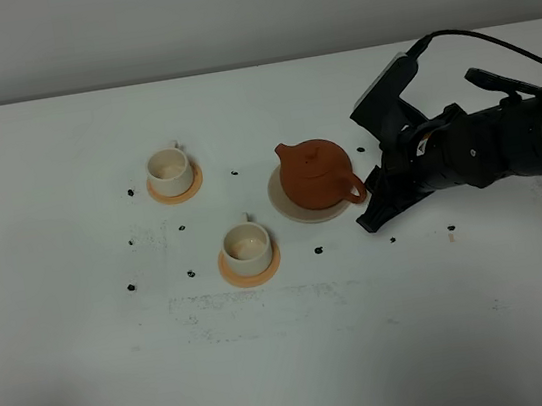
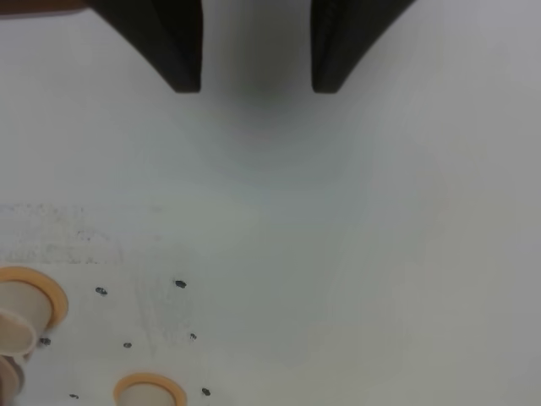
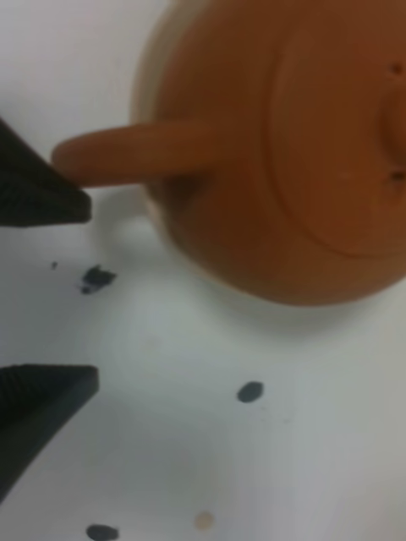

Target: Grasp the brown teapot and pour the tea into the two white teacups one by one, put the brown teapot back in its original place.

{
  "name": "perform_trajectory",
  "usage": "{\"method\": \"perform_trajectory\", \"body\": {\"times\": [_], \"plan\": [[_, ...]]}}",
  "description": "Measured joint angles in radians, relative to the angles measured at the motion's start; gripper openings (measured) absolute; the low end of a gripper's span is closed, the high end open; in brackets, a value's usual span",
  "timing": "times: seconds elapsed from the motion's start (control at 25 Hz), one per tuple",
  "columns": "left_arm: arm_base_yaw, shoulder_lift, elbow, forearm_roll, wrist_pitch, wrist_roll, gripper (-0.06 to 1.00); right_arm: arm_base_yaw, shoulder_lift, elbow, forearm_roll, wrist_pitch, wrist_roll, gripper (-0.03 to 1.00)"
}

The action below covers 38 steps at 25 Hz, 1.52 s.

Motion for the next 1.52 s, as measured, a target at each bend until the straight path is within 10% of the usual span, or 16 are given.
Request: {"method": "perform_trajectory", "body": {"times": [1.04, 1.52], "plan": [[0.0, 0.0, 0.0, 0.0, 0.0, 0.0, 0.3, 0.02, -0.004, -0.034, 0.065, 0.046, -0.126, 0.37], [0.0, 0.0, 0.0, 0.0, 0.0, 0.001, 0.3, 0.02, -0.004, -0.054, 0.294, 0.122, -0.379, 0.37]]}}
